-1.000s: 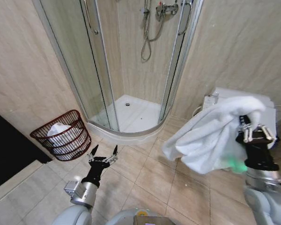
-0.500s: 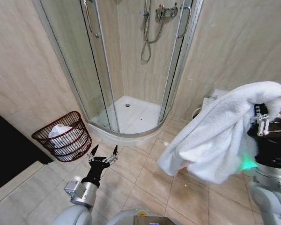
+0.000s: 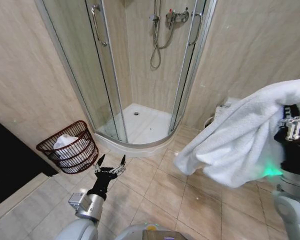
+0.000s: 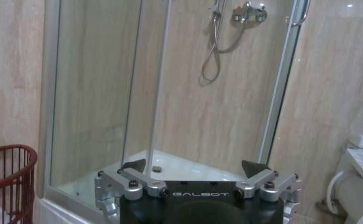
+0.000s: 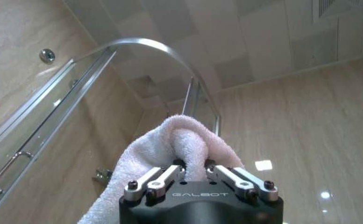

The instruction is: Discard the used towel into the hamper.

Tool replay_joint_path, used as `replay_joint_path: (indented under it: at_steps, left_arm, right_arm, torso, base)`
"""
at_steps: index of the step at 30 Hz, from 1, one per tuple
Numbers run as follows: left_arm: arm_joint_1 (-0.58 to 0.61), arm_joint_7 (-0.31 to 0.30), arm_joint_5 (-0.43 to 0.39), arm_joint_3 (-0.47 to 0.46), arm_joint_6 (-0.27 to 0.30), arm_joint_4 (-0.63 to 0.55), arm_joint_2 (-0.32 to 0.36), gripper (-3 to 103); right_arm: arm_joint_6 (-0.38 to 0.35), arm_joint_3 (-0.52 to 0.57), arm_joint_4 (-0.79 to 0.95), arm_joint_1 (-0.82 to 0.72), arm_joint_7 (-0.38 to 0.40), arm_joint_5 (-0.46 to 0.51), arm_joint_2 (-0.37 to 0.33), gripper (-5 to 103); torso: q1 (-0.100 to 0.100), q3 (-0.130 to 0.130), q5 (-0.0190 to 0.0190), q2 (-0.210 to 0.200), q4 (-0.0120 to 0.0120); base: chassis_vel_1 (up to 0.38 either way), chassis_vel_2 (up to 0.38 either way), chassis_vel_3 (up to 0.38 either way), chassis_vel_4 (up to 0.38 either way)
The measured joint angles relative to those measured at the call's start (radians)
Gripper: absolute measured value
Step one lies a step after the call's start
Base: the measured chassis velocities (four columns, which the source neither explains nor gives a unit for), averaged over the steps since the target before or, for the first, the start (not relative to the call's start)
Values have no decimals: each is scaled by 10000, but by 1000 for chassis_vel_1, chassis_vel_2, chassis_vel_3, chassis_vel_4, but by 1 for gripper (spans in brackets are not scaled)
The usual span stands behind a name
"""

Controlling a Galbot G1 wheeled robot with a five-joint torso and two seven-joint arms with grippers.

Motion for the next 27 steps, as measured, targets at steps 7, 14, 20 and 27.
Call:
replay_joint_path:
  at_steps: [7,14,20,27]
  left_arm:
    - [0,0,0,0,0,0,0,100]
    - [0,0,0,0,0,0,0,100]
    - [0,0,0,0,0,0,0,100]
    - [0,0,0,0,0,0,0,100]
  right_arm:
    - [28,-237,-261,-6,10,-226,266,13]
    - [236,-378,-619,-139,-45,-320,479,13]
    - [149,-577,-639,-174,303,-435,553,13]
    - [-1408,-918,14,-245,1772,-177,650,13]
  torso:
    - [114,179,0,291,1]
    - [226,419,0,643,0]
    - [306,544,-1,849,0]
    - [424,725,-2,1149,0]
  base:
    - [0,0,0,0]
    - [0,0,0,0]
    - [0,0,0,0]
    - [0,0,0,0]
